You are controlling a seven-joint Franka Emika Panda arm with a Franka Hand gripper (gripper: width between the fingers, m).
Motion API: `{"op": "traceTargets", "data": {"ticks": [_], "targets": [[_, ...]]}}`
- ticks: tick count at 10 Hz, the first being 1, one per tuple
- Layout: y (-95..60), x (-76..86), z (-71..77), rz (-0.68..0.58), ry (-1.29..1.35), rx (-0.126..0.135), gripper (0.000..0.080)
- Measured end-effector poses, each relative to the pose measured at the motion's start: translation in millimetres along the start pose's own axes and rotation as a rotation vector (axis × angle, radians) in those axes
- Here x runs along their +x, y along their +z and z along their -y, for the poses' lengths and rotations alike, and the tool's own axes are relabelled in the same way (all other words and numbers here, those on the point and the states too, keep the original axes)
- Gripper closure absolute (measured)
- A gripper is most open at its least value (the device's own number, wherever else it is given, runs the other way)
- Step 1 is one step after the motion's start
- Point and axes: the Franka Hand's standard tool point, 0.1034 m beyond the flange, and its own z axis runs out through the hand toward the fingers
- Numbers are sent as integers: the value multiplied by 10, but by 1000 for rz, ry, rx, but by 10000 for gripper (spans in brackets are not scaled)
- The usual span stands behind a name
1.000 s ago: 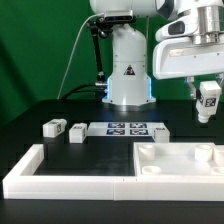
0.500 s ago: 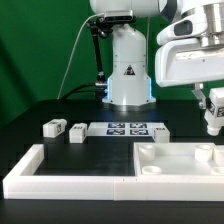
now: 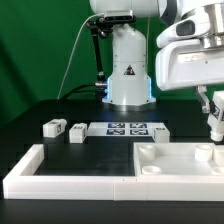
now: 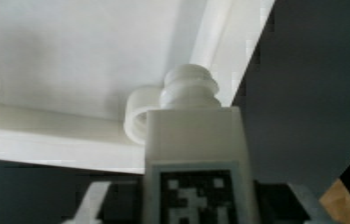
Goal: Assemble one leg
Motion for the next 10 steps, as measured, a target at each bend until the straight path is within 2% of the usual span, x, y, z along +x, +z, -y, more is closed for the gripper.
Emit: {"op": "traceTargets", "data": {"ticks": [1, 2, 4, 6, 10], "targets": [[1, 9, -30, -68, -3, -11, 511], [31, -13, -63, -68, -14, -14, 511], [81, 163, -84, -68, -9, -10, 511], [183, 260, -116, -75, -3, -8, 511], [439, 233, -181, -118, 11, -16, 511]]}}
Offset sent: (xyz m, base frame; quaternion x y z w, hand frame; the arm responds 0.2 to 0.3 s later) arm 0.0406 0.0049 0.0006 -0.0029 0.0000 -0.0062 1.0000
